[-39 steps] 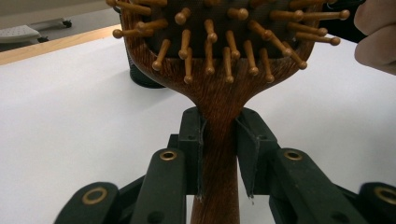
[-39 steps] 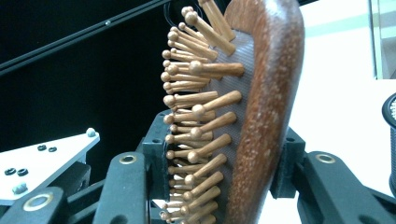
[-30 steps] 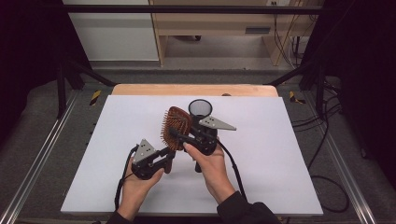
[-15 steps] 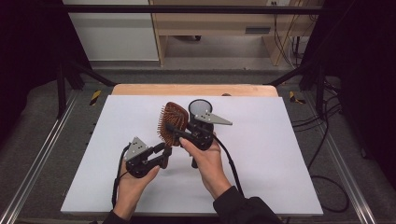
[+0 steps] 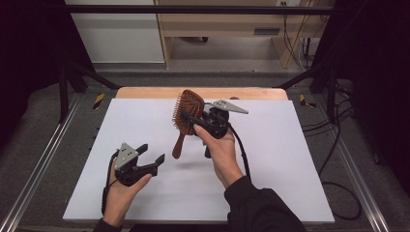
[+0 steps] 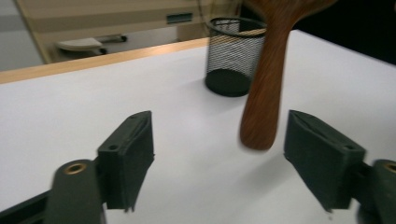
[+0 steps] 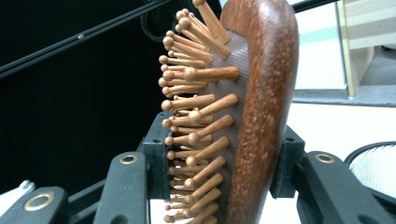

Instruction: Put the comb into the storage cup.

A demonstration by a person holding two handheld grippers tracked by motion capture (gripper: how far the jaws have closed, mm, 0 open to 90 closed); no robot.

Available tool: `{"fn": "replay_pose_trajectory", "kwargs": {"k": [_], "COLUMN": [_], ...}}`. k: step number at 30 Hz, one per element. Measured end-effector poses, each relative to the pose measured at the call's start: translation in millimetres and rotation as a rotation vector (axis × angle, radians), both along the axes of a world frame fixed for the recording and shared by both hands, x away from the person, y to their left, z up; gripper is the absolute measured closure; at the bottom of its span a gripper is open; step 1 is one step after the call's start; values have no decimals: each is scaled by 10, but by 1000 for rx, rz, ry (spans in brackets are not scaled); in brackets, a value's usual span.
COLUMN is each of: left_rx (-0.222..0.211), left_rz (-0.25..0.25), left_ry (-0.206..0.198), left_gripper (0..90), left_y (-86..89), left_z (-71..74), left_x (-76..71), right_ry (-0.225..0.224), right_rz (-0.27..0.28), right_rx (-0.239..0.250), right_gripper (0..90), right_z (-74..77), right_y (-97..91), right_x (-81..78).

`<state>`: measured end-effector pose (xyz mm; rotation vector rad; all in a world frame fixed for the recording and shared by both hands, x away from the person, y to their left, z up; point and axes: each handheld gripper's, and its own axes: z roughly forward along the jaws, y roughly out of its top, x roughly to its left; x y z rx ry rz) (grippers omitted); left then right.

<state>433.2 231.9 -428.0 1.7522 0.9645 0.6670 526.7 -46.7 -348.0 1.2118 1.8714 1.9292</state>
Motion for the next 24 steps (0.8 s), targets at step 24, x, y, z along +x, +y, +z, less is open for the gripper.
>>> {"fn": "replay_pose_trajectory", "kwargs": {"k": [24], "left_rx": [-79], "left_rz": [117], "left_ry": [4], "left_gripper": [55], "left_y": [586], "left_z": [-183], "left_x": [-108], "right_ry": [-24], "right_rz": [-22], "right_rx": [-15], "right_gripper": [520], "right_z": [80], "right_y": [-23], "right_x": [239]}}
